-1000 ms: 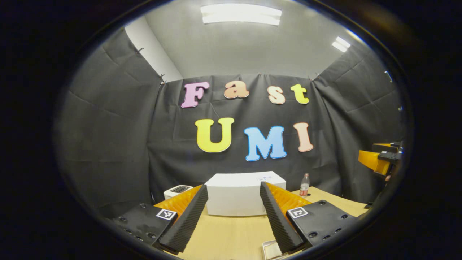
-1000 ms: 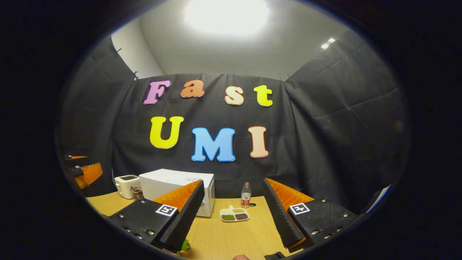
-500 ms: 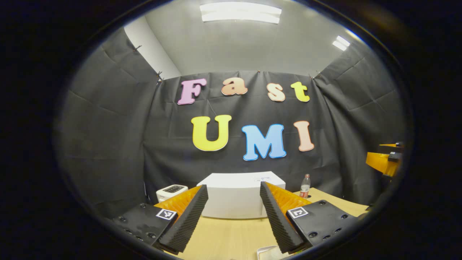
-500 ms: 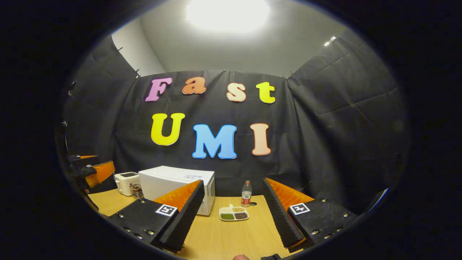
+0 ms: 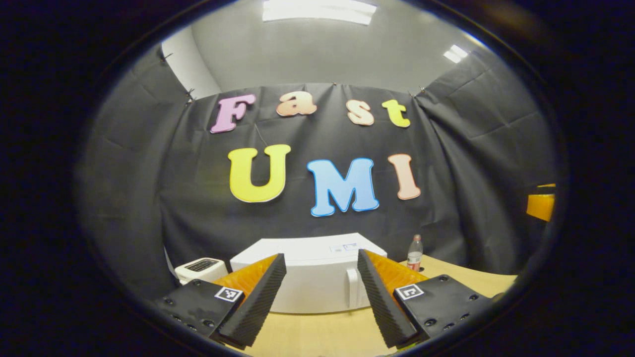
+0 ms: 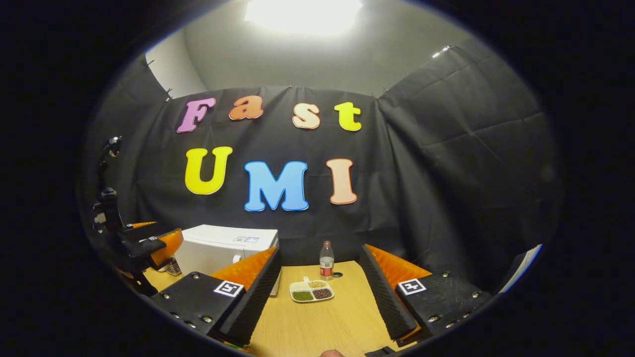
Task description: Open the microwave oven with the left hand, put the food in, and close the microwave oven.
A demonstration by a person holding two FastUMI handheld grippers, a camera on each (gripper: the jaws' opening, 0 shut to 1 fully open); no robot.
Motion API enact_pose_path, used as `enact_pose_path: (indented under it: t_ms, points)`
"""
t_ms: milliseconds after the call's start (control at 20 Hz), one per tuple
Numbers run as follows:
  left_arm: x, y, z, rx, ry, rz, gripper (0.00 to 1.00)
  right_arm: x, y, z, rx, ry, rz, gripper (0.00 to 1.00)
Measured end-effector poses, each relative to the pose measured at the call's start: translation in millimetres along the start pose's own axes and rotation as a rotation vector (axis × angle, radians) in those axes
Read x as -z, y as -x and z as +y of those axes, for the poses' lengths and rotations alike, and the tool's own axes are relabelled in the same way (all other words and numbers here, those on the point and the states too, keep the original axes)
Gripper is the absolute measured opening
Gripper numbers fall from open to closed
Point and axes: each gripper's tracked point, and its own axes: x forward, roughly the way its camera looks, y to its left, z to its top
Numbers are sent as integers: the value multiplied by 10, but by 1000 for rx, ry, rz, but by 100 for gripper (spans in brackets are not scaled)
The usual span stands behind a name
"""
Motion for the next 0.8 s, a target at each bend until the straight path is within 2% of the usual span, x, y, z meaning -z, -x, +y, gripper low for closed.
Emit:
enact_pose_path:
  t_ms: [50, 200, 300, 350, 400, 450, 700, 750, 800]
  points:
    - [93, -143, -44, 21, -1, 10, 98, 43, -31, -6, 16, 4, 11, 97]
    - [396, -593, -182, 69, 1, 49, 94, 65, -90, -29, 62, 23, 20, 97]
    - [634, -864, -252, 87, -5, 87, 96, 133, -122, -62, 93, 40, 38, 97]
    - [751, -986, -305, 95, -7, 105, 94, 154, -124, -79, 108, 44, 46, 97]
    - [865, -1089, -353, 102, -8, 121, 98, 171, -131, -101, 124, 46, 55, 97]
    - [979, -1179, -405, 110, -10, 140, 96, 190, -131, -133, 142, 48, 61, 97]
    - [1540, -1557, -603, 147, -27, 235, 98, 268, -101, -236, 197, 65, 86, 97]
    - [1616, -1615, -644, 153, -30, 247, 94, 287, -101, -266, 208, 70, 92, 97]
    - [1679, -1662, -683, 163, -34, 258, 96, 303, -102, -283, 216, 74, 100, 97]
